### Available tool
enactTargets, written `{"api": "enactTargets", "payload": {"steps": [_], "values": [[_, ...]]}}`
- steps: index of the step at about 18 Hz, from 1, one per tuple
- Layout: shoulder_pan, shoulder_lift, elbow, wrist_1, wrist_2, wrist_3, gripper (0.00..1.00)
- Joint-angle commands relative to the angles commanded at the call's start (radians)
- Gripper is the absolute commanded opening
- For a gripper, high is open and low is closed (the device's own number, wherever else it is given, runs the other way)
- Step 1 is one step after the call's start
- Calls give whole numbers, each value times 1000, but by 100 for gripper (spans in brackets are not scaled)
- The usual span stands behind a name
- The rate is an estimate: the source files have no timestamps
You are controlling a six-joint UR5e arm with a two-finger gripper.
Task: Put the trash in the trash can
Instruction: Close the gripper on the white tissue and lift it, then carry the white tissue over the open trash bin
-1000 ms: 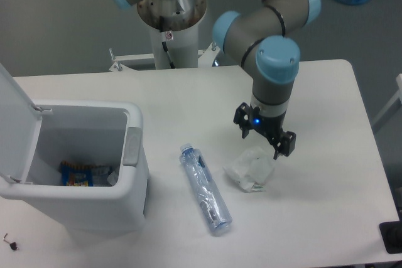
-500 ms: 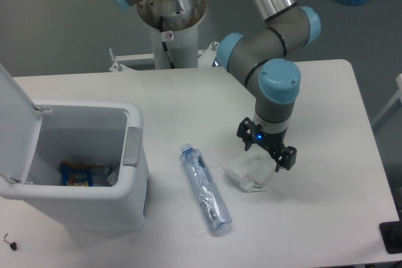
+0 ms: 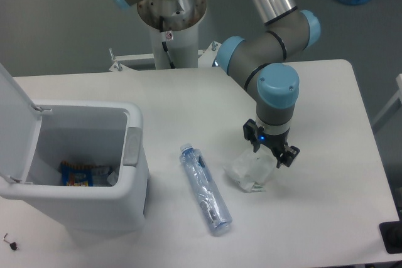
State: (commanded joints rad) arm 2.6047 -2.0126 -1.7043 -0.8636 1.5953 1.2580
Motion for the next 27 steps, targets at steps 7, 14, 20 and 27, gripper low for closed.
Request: {"api": "enactTargets", "payload": {"steps": [7,14,20,27], "values": [[-5,0,15,-2,-8,-48,0],[8,12,155,-3,-178,-244,0],[-12,112,178,-3,-290,-504,0],[-103,331,179,-3,-409,-860,0]]}}
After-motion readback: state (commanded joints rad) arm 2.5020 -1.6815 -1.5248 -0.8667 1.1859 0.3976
